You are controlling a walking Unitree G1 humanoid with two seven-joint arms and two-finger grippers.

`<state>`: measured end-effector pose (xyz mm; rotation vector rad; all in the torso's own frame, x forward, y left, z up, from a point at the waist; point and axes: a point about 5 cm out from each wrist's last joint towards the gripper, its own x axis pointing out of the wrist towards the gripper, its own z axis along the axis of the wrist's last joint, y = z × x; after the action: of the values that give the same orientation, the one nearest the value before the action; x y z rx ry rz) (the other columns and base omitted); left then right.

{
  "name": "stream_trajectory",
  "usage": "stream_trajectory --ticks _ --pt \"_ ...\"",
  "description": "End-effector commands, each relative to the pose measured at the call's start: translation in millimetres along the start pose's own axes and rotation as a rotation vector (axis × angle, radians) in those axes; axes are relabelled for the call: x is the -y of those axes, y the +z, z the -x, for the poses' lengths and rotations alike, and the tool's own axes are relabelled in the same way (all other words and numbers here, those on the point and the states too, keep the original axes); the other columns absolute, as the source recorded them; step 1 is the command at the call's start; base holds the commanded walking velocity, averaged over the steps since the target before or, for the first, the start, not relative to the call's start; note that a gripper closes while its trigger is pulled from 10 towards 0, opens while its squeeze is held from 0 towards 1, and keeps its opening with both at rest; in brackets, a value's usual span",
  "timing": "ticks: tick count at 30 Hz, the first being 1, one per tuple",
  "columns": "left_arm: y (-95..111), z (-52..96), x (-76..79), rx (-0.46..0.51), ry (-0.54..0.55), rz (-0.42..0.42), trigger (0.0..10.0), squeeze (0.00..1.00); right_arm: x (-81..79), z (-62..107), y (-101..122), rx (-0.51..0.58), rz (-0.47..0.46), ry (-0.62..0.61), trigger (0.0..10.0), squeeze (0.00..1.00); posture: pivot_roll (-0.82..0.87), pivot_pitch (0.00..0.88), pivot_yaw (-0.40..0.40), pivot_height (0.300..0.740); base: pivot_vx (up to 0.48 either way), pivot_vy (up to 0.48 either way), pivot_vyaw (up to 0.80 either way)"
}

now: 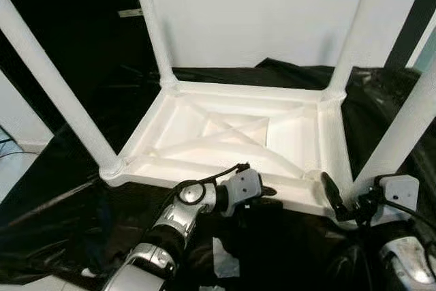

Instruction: Building children table

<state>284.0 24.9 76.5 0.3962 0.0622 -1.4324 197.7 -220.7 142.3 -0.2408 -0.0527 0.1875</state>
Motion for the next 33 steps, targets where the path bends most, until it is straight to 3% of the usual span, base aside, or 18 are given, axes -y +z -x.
stream_trajectory --ticks 1,5,6,9,10,11,12,28,33 --pt "-32 1.4 14.7 -0.108 0.129 0.126 10.0 0.0 6.9 -4.1 3 0.013 0.0 0.06 10.0 0.0 -0.17 0.0 0.037 0.74 0.0 0.0 0.0" --pt "-32 2.1 15.2 -0.108 0.131 0.128 10.0 0.0 17.8 -7.0 7 0.001 0.04 0.128 10.0 0.0 -0.16 0.0 0.033 0.74 0.0 0.0 0.0" --pt "-33 2.7 15.4 -0.108 0.133 0.129 10.0 0.0 25.0 -7.3 6 -0.037 0.039 0.185 10.0 0.0 -0.16 0.0 0.032 0.74 0.0 0.0 0.0" --pt "-33 2.9 15.9 -0.109 0.135 0.13 10.0 0.0 27.6 -5.1 4 -0.074 0.02 0.245 10.0 0.0 -0.15 0.0 0.028 0.74 0.0 0.0 0.0" --pt "-33 3.0 16.2 -0.108 0.136 0.131 10.0 0.0 27.4 -3.7 3 -0.088 0.015 0.267 4.7 0.0 -0.15 0.0 0.025 0.74 0.0 0.0 0.0" --pt "-34 2.9 16.6 -0.109 0.137 0.132 10.0 0.0 26.5 -1.8 2 -0.107 0.005 0.301 3.8 0.0 -0.15 0.0 0.025 0.74 0.0 0.0 0.0" --pt "-34 2.9 16.6 -0.108 0.138 0.133 10.0 0.0 25.6 -0.6 1 -0.113 0.005 0.319 0.0 0.0 -0.15 0.0 0.022 0.74 0.0 0.0 0.0" --pt "-34 2.7 15.0 -0.121 0.147 0.14 10.0 0.0 24.7 3.5 -8 -0.148 -0.041 0.335 0.0 0.0 -0.15 0.0 0.026 0.74 0.0 0.0 0.0" --pt "-33 2.4 14.0 -0.119 0.152 0.138 10.0 0.0 1.2 9.0 -22 -0.124 -0.116 0.053 0.0 0.0 -0.14 0.0 0.022 0.74 0.0 0.0 0.0"
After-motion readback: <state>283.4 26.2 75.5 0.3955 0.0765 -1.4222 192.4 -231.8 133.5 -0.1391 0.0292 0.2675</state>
